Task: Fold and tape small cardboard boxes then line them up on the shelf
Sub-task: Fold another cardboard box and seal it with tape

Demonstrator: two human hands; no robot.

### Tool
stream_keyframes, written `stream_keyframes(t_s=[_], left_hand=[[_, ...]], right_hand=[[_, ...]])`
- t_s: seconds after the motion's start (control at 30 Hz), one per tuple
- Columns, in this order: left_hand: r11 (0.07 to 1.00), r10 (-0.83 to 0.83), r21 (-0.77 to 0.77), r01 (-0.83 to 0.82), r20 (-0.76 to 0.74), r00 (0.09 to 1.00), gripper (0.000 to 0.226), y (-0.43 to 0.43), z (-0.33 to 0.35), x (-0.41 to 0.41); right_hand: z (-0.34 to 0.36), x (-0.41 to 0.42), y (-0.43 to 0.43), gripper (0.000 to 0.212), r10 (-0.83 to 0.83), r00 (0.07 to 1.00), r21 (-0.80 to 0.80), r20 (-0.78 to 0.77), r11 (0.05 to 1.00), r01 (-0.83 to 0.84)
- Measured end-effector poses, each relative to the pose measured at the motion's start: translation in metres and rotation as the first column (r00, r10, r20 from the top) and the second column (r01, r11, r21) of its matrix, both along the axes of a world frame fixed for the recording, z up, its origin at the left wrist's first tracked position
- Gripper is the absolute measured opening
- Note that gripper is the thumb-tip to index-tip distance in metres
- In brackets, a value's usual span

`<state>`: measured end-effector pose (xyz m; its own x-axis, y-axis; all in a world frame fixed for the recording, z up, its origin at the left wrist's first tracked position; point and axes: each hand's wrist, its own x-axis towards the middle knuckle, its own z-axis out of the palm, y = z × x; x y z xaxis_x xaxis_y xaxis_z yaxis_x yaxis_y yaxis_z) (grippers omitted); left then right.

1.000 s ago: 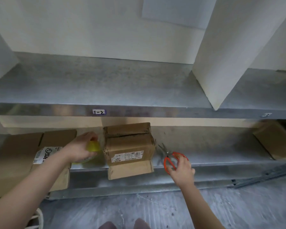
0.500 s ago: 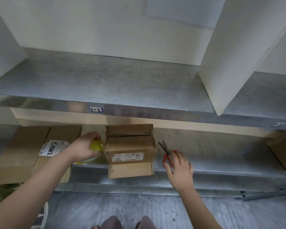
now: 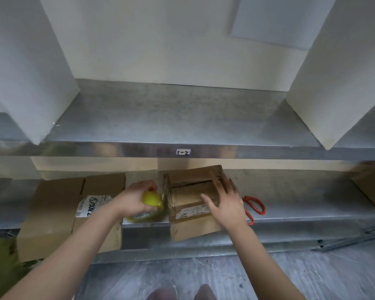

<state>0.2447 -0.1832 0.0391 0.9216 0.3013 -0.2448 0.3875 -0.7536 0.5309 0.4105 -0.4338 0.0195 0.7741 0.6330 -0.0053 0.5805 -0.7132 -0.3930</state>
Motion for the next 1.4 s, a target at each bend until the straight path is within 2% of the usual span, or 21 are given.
stream_keyframes(t_s=[0.23, 0.37, 0.5, 0.6, 0.73, 0.87, 1.03, 1.13, 1.23, 1.4], left_hand=[[0.993, -0.112, 0.023, 0.112, 0.022, 0.993, 0.045, 0.031, -0.005, -0.008], [0.998, -0.058, 0.033, 0.058, -0.006, 0.998, 0.041, 0.054, -0.006, -0.016], [0.999, -0.02, -0.027, 0.021, 0.005, 1.0, 0.046, 0.054, -0.008, -0.019], [0.998, -0.003, -0.068, 0.007, 0.057, 0.998, 0.046, 0.049, -0.009, -0.018], [0.997, 0.025, -0.071, -0.016, 0.126, 0.992, 0.045, 0.046, -0.004, -0.019], [0.999, 0.035, -0.036, -0.028, 0.199, 0.979, 0.044, 0.043, 0.004, -0.027], [0.999, -0.016, 0.031, 0.007, 0.296, 0.955, 0.042, 0.037, 0.017, -0.043], [0.997, -0.042, 0.067, 0.023, 0.306, 0.951, 0.038, 0.033, 0.023, -0.054], [0.995, -0.05, 0.092, 0.022, 0.312, 0.949, 0.035, 0.032, 0.021, -0.069], [0.997, 0.004, 0.069, -0.025, 0.293, 0.956, 0.038, 0.034, 0.014, -0.088]], right_hand=[[-0.008, 0.009, 0.007, 0.061, -0.052, 0.988, 0.071, -0.146, 0.995, 0.063], [-0.008, 0.01, 0.011, 0.062, -0.065, 0.986, 0.052, -0.155, 0.996, 0.074], [-0.01, -0.002, 0.018, 0.062, -0.106, 0.988, 0.017, -0.115, 0.994, 0.108], [-0.006, -0.013, 0.023, 0.059, -0.123, 0.991, -0.035, 0.052, 0.992, 0.124], [0.008, -0.035, 0.035, 0.053, -0.033, 0.949, 0.09, 0.314, 0.996, 0.005], [0.02, -0.068, 0.06, 0.049, 0.115, 0.913, 0.082, 0.392, 0.984, -0.16], [0.026, -0.115, 0.101, 0.044, 0.24, 0.932, 0.136, 0.271, 0.949, -0.283], [0.024, -0.133, 0.124, 0.042, 0.24, 0.966, 0.136, 0.096, 0.958, -0.251], [0.021, -0.145, 0.139, 0.035, 0.232, 0.971, 0.226, -0.06, 0.95, -0.213], [0.013, -0.158, 0.151, 0.012, 0.189, 0.97, 0.348, -0.154, 0.929, -0.126]])
